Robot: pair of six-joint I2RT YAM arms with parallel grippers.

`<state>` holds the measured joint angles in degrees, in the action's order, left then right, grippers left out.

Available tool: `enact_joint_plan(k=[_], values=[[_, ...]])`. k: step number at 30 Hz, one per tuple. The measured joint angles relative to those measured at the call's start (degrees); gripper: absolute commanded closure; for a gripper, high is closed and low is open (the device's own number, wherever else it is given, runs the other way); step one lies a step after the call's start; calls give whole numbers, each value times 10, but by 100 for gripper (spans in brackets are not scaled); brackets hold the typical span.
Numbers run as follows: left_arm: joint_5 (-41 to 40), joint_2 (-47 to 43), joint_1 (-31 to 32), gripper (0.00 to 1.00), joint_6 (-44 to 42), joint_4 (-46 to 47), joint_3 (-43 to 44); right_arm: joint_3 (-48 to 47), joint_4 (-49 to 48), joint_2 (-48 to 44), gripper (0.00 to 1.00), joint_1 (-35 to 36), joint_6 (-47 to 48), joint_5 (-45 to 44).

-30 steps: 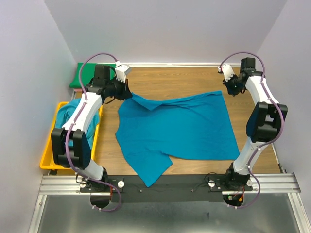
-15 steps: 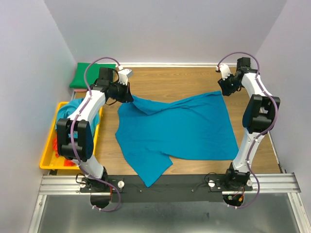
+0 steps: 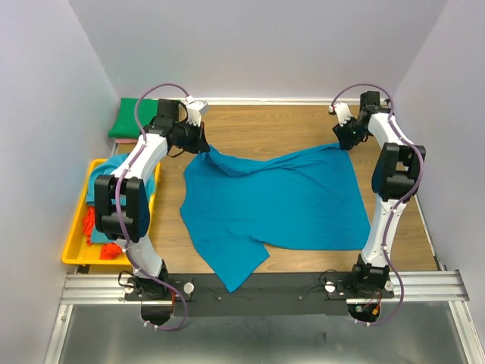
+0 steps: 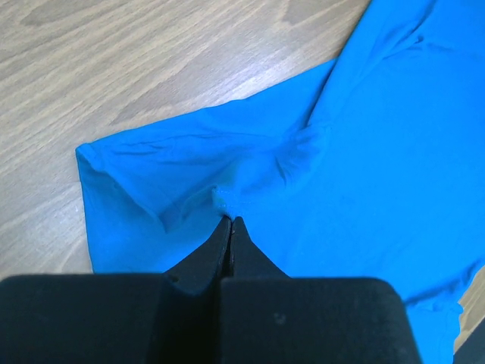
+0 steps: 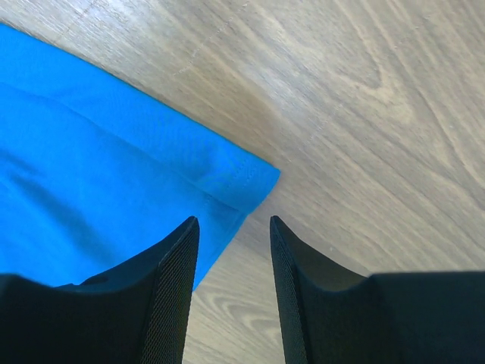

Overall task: Fold and stack the t-shirts
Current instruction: Fold the tshirt

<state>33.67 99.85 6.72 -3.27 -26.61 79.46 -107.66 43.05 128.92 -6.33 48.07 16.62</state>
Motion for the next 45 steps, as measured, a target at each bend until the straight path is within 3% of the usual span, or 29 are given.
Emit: enact_joint_plan(k=[9,15,22,26,34,45], values=[[0,20,0,100,0,0,18,-18,0,31,53,1,-3,0],[0,22,0,100,0,0,23,-23,1,37,66,1,-8,0],[0,25,0,100,0,-1,25,-31,1,42,65,1,-12,-1],[0,26,0,100,0,-1,26,-40,0,46,80,1,-14,-1],[0,35,0,100,0,-1,35,-46,0,46,99,1,-16,-1],[-3,35,0,100,-8,-10,71,-28,2,21,99,1,-7,-9]])
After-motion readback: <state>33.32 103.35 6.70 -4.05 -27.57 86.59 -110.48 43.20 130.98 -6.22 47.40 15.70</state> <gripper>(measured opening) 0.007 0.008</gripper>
